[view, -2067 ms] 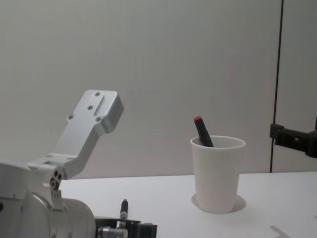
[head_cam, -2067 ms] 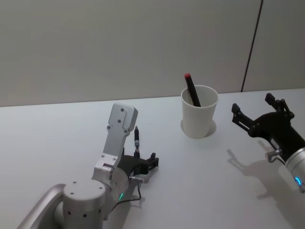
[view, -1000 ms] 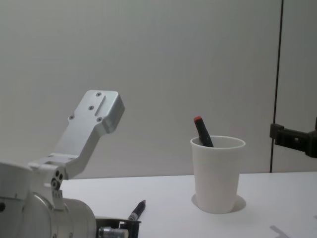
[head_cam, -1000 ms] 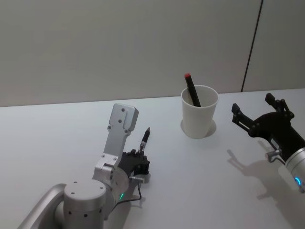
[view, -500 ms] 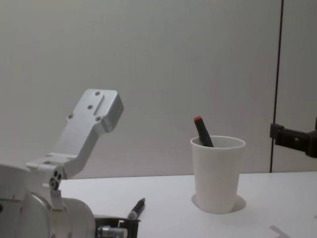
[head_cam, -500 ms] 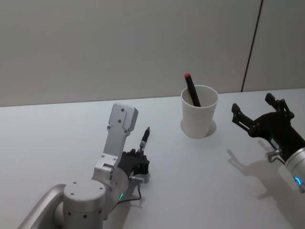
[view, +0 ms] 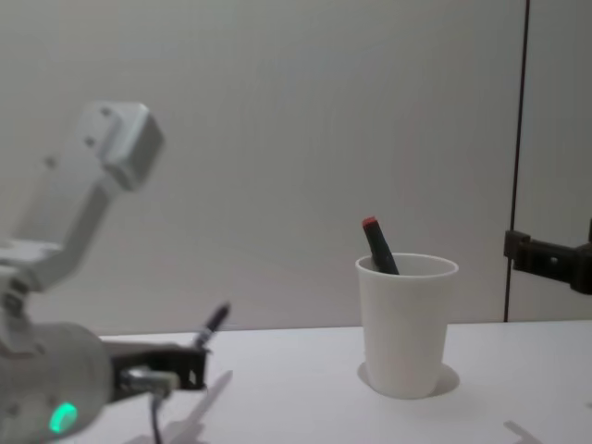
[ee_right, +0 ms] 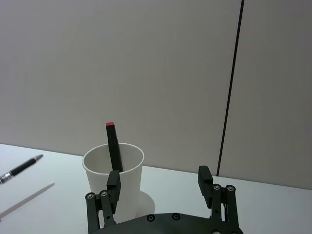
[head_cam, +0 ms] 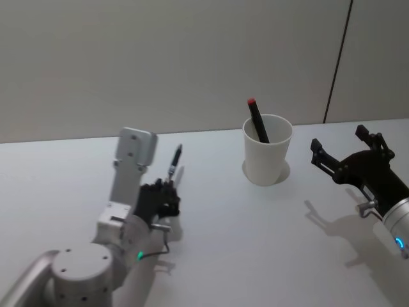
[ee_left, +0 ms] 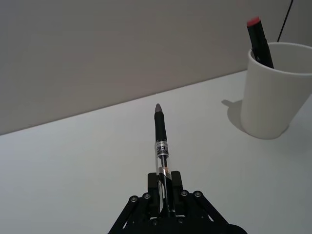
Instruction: Place the pen into the pen holder.
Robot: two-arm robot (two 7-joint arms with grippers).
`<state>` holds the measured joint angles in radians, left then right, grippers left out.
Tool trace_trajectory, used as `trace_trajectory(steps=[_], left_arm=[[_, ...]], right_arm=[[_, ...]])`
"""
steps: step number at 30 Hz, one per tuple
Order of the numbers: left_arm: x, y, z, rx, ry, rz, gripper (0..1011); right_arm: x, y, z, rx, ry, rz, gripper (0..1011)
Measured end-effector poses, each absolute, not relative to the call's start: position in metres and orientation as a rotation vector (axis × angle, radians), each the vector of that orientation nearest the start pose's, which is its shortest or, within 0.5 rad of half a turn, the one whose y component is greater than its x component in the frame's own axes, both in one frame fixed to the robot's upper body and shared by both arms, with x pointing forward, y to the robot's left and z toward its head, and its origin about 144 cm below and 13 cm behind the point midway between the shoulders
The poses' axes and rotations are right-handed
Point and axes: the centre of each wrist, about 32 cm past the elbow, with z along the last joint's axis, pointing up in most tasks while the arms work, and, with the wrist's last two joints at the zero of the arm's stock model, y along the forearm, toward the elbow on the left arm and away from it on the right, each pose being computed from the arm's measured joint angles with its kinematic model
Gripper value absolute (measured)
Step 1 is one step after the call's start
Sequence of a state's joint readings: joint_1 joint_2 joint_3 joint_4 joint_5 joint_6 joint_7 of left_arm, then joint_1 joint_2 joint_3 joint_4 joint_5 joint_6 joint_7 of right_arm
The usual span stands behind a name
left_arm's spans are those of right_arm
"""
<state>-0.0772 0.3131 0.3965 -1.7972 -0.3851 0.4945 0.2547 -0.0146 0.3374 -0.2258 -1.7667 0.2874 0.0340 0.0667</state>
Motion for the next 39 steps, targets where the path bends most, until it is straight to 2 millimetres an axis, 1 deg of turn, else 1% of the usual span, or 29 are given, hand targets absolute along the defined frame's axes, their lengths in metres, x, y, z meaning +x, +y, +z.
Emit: trace_trajectory(steps=[4,9,16,24,31,39], left_arm=[[0.442,0.190,1.211,0.256,0.171,1.364,161],[0.437,0.199,1.216,0.217,0.142,1.367,161],[0.433,0.212,1.221,0.143,0.098,1.323,161],[0.433,0.219,1.224,0.055,0.052,1.229,161],[0.434,0.221,1.225,-0.003,0.029,1.150,161],[0.439,0.223,1.224,-0.077,0.007,1.022,161]], right_arm=[[0.443,-0.237,1.189,0.026,-0.075,-1.230,1002],[0.443,-0.237,1.189,0.026,-0.075,-1.230,1002],[0.443,-0.237,1.189,0.026,-0.075,-1.229,1002],[0.443,-0.237,1.189,0.026,-0.075,-1.230,1002],[0.443,-0.237,1.189,0.026,-0.075,-1.230,1002],[0.443,-0.237,1.189,0.026,-0.075,-1.230,1002]])
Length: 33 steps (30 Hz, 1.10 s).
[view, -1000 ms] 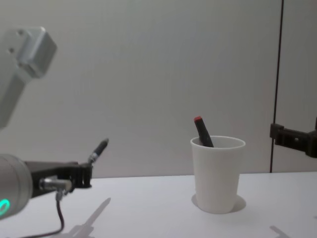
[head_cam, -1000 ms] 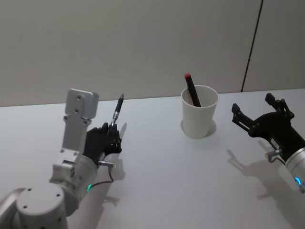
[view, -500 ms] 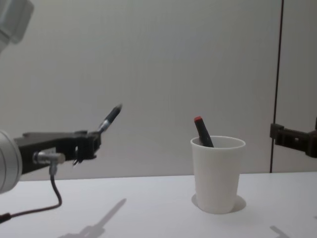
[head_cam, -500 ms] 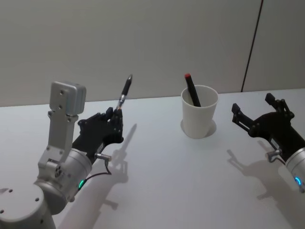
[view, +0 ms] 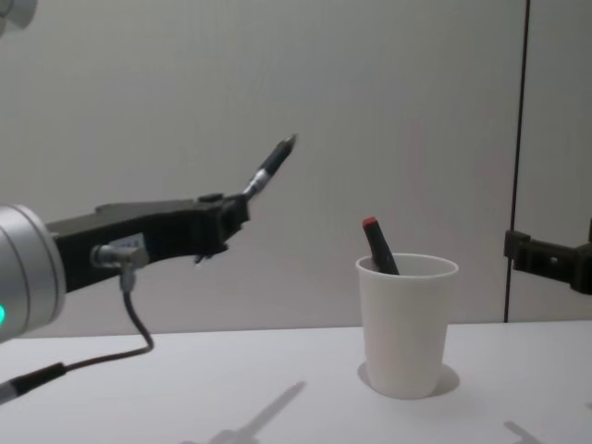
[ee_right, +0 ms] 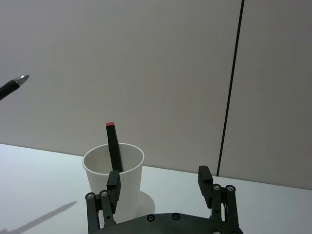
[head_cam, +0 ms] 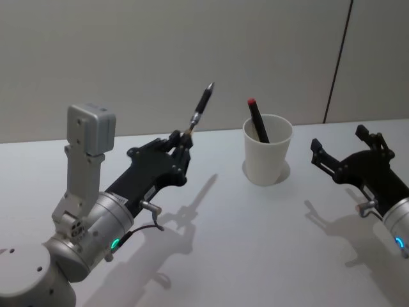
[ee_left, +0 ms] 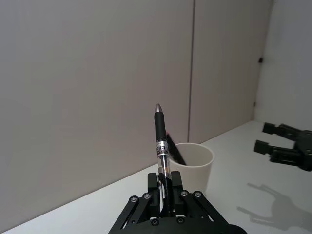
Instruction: Place the pen into the pen holder.
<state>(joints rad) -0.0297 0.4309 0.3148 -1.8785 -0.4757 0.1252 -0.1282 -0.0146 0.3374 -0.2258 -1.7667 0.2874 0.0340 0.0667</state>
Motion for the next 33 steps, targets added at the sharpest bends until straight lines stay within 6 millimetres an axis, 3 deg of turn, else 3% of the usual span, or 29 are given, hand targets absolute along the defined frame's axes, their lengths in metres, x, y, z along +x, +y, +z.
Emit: trace_trajectory(steps=[22,33], left_arm=[[0.459,0.201,1.221,-0.186,-0.003,0.681,161],[0.464,0.194,1.220,-0.201,-0.008,0.622,161]], right_arm=[[0.443,-0.237,1.189,0.026,-0.075,-1.230,1002],[0.443,-0.237,1.189,0.026,-0.075,-1.230,1002]])
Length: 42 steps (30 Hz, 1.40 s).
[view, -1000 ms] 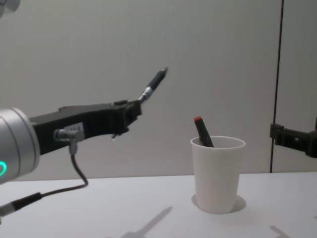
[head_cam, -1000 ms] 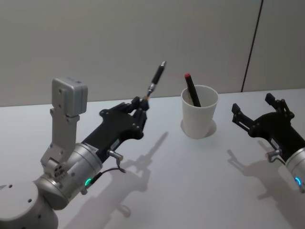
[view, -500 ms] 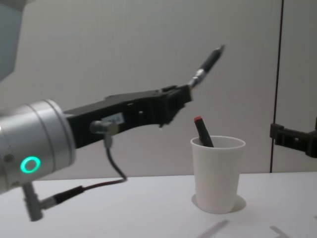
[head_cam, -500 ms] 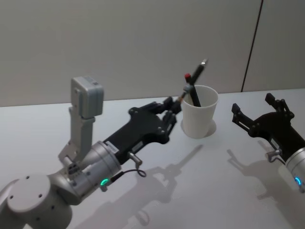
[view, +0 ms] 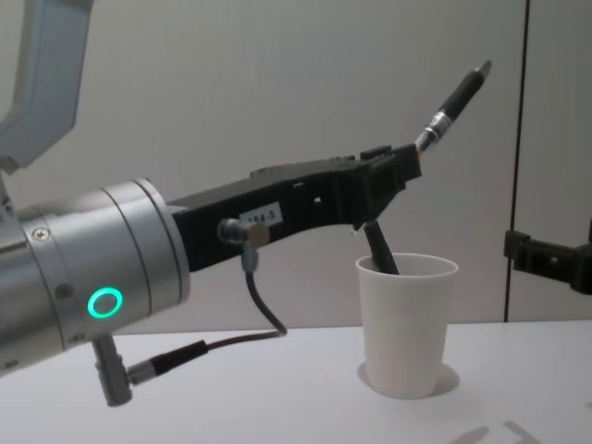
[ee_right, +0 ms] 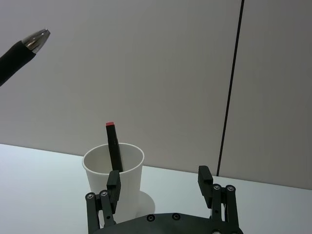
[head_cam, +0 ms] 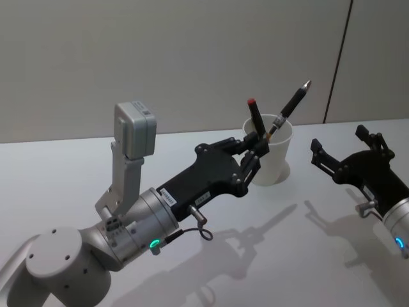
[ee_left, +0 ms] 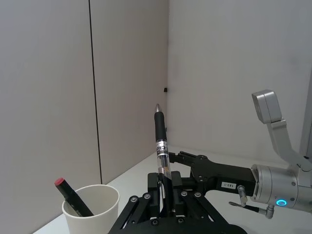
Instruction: Place the pen into the pen holder.
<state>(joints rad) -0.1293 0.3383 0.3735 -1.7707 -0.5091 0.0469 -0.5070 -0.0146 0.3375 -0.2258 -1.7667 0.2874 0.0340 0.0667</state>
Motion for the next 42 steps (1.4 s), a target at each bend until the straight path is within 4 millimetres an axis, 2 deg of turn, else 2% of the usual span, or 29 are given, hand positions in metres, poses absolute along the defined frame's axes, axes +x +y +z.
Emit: trace_trajectory(steps=[42], left_arm=[[0.4667,0.1899,1.2195,-0.241,0.009,0.492,161]], right_arm=[[0.4421,-0.2388,1.1897,0.047,-0.060,-1.202,1002]])
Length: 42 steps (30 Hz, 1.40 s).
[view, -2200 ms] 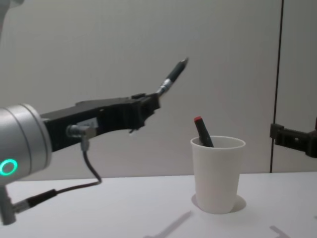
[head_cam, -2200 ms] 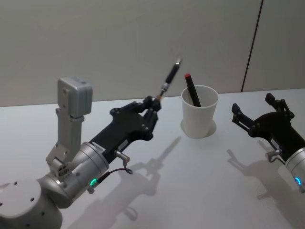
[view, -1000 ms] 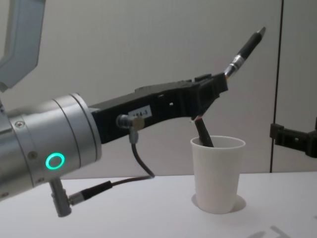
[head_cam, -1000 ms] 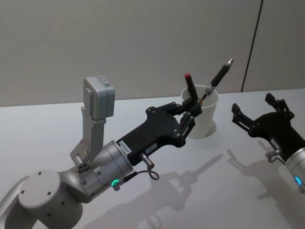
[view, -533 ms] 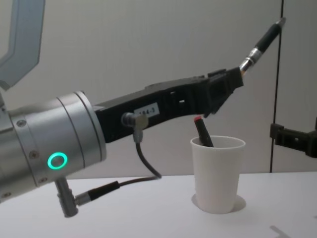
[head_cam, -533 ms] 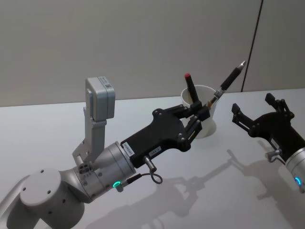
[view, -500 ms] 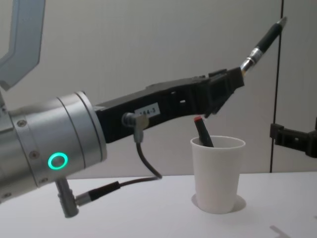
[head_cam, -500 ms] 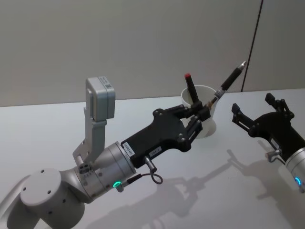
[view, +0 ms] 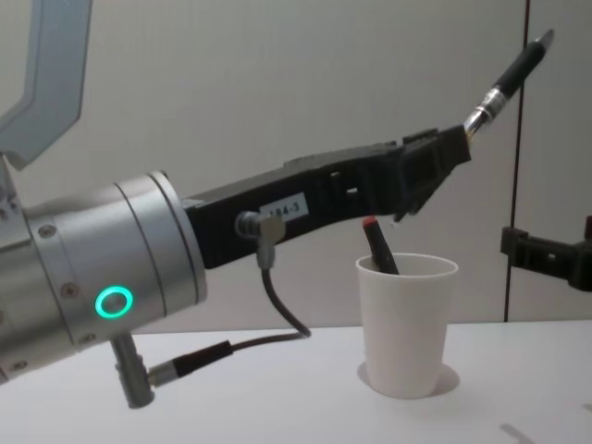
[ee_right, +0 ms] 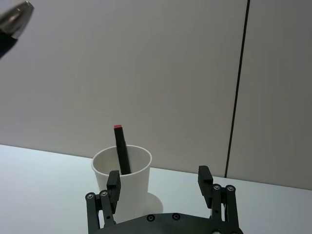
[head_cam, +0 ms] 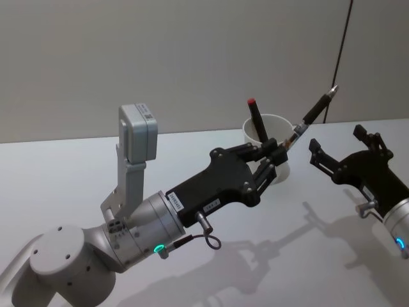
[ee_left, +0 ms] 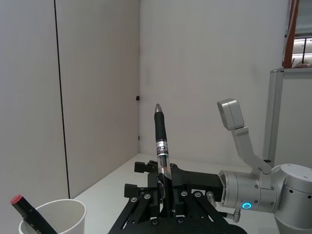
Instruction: Place the pen into the pen holder.
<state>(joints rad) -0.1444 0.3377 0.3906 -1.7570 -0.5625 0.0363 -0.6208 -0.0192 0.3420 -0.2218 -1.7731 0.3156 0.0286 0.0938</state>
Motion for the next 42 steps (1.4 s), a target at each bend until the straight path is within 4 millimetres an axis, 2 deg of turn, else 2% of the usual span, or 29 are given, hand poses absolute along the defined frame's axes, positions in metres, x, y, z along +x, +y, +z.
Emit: trace_trajectory(steps=[20,42], left_arm=[[0.467,0.189,1.219,-0.241,0.012,0.481,161],[0.467,0.189,1.219,-0.242,0.012,0.480,161]], right_arm=[[0.425,-0.256,1.199,0.218,0.098,-0.998,1002],[0.402,-0.295,1.207,0.383,0.437,-0.689,1002]])
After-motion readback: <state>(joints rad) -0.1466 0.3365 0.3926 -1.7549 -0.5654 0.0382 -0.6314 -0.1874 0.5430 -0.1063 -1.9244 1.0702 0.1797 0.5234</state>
